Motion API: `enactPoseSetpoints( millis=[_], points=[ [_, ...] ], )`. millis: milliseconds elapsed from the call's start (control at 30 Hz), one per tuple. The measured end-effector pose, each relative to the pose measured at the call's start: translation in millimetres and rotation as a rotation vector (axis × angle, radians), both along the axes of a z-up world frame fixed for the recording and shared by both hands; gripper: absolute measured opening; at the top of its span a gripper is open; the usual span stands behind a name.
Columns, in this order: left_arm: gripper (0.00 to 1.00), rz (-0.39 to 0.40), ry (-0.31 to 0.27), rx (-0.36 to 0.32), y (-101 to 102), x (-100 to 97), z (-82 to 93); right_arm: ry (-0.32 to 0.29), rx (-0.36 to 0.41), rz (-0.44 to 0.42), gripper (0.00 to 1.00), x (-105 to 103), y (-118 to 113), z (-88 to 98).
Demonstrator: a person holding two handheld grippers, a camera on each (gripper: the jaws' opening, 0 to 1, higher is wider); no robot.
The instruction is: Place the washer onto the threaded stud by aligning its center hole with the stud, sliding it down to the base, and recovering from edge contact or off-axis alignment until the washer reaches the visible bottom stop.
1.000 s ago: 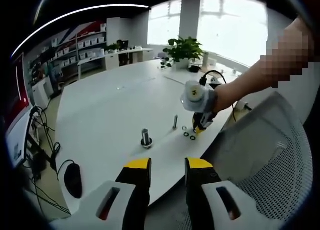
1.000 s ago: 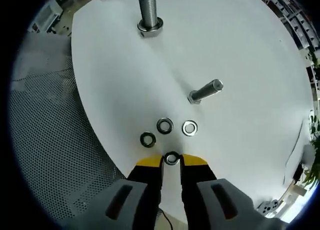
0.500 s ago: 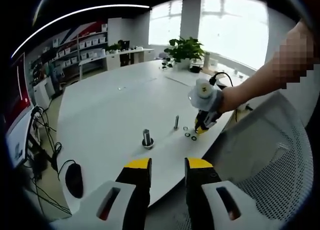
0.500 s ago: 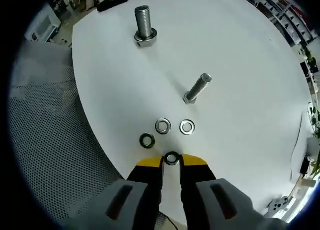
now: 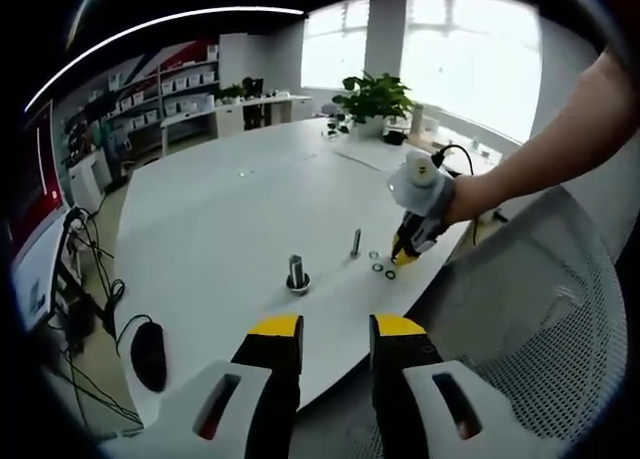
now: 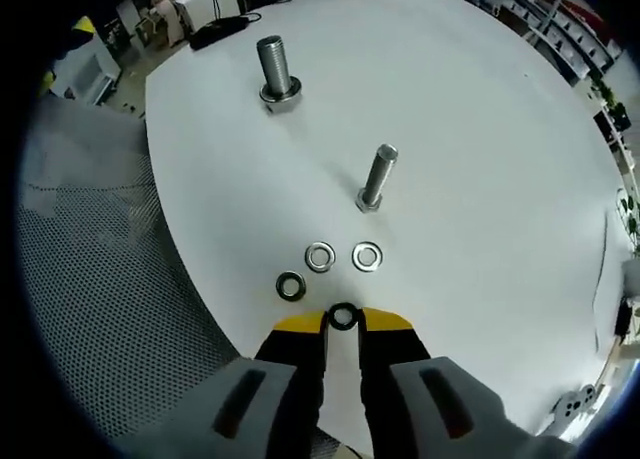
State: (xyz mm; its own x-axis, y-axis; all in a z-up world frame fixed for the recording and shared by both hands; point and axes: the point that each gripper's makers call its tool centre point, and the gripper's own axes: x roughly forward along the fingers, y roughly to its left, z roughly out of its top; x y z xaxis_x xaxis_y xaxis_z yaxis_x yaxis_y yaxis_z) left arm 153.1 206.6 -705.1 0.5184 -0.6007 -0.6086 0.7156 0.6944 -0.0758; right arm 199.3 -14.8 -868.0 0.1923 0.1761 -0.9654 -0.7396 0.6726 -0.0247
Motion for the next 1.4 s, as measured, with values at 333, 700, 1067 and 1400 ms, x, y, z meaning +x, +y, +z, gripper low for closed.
enactPoseSetpoints(
  millis=[333,700,1067,1400],
  points=[
    [0.25,0.002,0.003,-0.005,-0.1,0.2,-0.2,0.001,0.008,0.003,0.13,4.2,6.5,6.1],
    [0.26,0.016,0.017,-0.005,1.8,1.4,-2.5,-0.038,0.03,0.007,0.13,22.0,10.5,30.2],
    [0.27,0.019,0.035,0.01,3.4,0.1,-6.7,-0.064,0.028,0.019,0.13,33.0,4.0,44.5],
    [0.27,0.018,0.051,0.016,3.7,-1.4,-9.5,-0.101,0.029,0.06,0.13,47.4,12.5,63.6]
  ],
)
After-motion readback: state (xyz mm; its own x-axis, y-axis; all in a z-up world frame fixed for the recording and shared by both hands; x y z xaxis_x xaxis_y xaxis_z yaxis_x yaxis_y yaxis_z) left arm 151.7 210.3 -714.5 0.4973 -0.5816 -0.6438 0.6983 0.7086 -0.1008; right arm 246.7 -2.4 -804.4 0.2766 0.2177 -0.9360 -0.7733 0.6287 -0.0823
